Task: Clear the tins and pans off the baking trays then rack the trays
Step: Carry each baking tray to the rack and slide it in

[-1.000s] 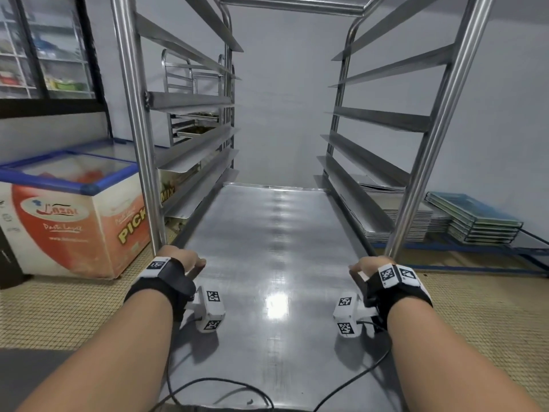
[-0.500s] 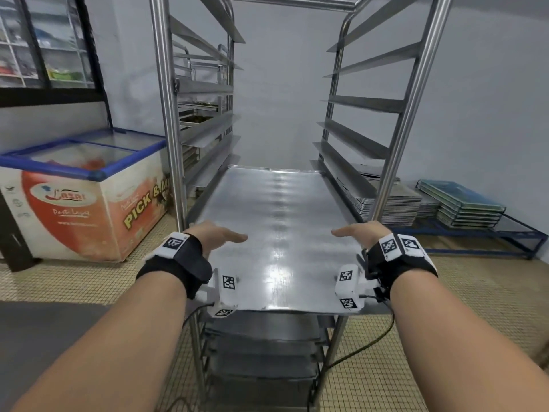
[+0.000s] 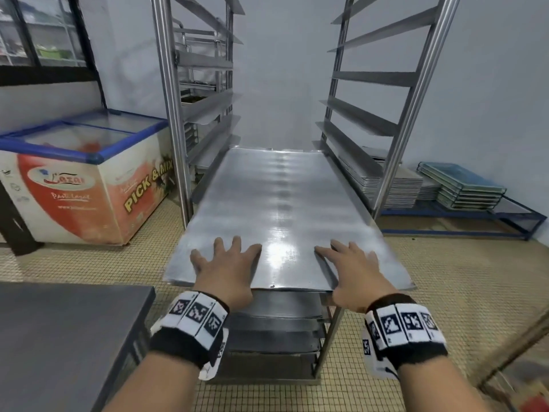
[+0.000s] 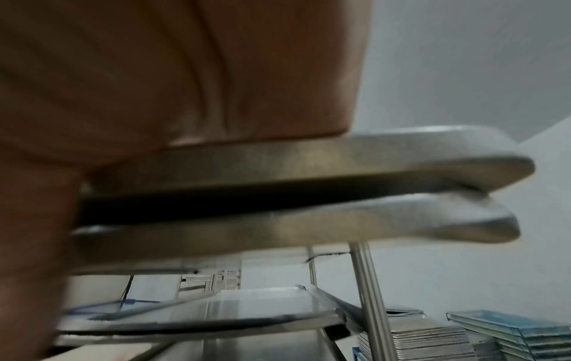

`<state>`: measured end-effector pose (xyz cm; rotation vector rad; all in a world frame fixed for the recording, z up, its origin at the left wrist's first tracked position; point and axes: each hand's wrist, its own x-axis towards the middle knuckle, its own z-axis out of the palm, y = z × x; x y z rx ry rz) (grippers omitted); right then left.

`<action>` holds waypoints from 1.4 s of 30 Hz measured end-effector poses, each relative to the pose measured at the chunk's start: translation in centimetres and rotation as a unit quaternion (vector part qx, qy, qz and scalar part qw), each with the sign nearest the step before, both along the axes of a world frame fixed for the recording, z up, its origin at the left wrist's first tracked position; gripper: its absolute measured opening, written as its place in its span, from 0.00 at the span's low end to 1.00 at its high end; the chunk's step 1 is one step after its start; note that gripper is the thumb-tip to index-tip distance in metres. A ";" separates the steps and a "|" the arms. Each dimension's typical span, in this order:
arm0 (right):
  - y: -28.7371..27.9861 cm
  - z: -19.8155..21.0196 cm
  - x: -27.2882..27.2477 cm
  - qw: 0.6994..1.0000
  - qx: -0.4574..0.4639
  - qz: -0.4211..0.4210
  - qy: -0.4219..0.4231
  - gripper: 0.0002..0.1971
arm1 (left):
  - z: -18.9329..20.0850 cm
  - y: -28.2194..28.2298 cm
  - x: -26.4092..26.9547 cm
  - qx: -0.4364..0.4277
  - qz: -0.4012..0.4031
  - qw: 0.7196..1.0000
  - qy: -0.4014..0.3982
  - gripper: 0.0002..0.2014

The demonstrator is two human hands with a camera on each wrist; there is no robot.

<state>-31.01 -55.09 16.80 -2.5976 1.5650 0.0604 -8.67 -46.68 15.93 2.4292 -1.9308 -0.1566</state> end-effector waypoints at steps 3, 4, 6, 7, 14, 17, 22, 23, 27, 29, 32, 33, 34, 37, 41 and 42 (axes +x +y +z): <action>-0.6 -0.6 0.2 0.999 -0.039 0.021 0.007 0.47 | -1.1 -1.2 0.5 -0.028 0.000 0.999 -0.024 0.45; -0.9 -0.7 0.3 0.998 -0.053 0.032 0.012 0.46 | -1.2 -1.7 0.7 -0.038 0.001 0.999 -0.025 0.45; -1.9 -0.7 0.4 0.996 -0.077 0.052 0.010 0.44 | -1.1 -2.8 1.1 -0.048 0.003 0.999 -0.025 0.45; -2.2 -0.6 0.5 0.995 -0.083 0.059 0.010 0.43 | -0.9 -3.3 1.2 -0.049 0.004 0.998 -0.025 0.45; -7.5 -0.3 2.0 0.991 -0.110 0.076 0.016 0.37 | 0.0 -8.7 2.5 -0.040 0.009 0.999 -0.016 0.46; -10.2 -0.3 2.9 0.990 -0.116 0.079 0.013 0.35 | 0.1 -11.3 3.5 -0.048 0.005 0.999 -0.012 0.44; -14.0 0.6 4.4 0.990 -0.119 0.073 0.011 0.34 | 0.1 -15.8 5.3 -0.053 0.003 0.999 -0.014 0.43; -14.8 0.6 4.7 0.991 -0.116 0.071 0.008 0.33 | 0.1 -16.6 5.7 -0.052 0.005 0.999 -0.014 0.43; -18.1 0.5 5.8 0.990 -0.119 0.073 -0.008 0.29 | 0.4 -19.8 6.8 -0.048 0.007 0.999 -0.014 0.44; -19.6 0.3 6.3 0.989 -0.124 0.075 -0.016 0.27 | 0.5 -21.1 7.3 -0.046 0.006 0.999 -0.014 0.44; -21.5 0.1 7.1 0.988 -0.132 0.076 -0.022 0.25 | 0.8 -22.7 7.9 -0.042 0.007 0.999 -0.015 0.45; -22.0 0.1 7.2 0.988 -0.134 0.075 -0.023 0.25 | 0.9 -23.1 8.1 -0.040 0.008 0.999 -0.018 0.45; -22.4 0.1 7.4 0.988 -0.135 0.073 -0.023 0.25 | 1.0 -23.5 8.2 -0.039 0.008 0.999 -0.020 0.45; -23.4 0.1 7.9 0.989 -0.128 0.066 -0.019 0.26 | 1.1 -24.7 8.6 -0.037 0.007 0.999 -0.024 0.45; -24.2 0.4 8.5 0.991 -0.120 0.060 -0.017 0.27 | 1.1 -25.6 9.3 -0.028 0.000 0.999 -0.032 0.44; -24.2 0.4 8.6 0.991 -0.119 0.058 -0.015 0.27 | 1.2 -25.7 9.4 -0.024 -0.003 0.999 -0.034 0.44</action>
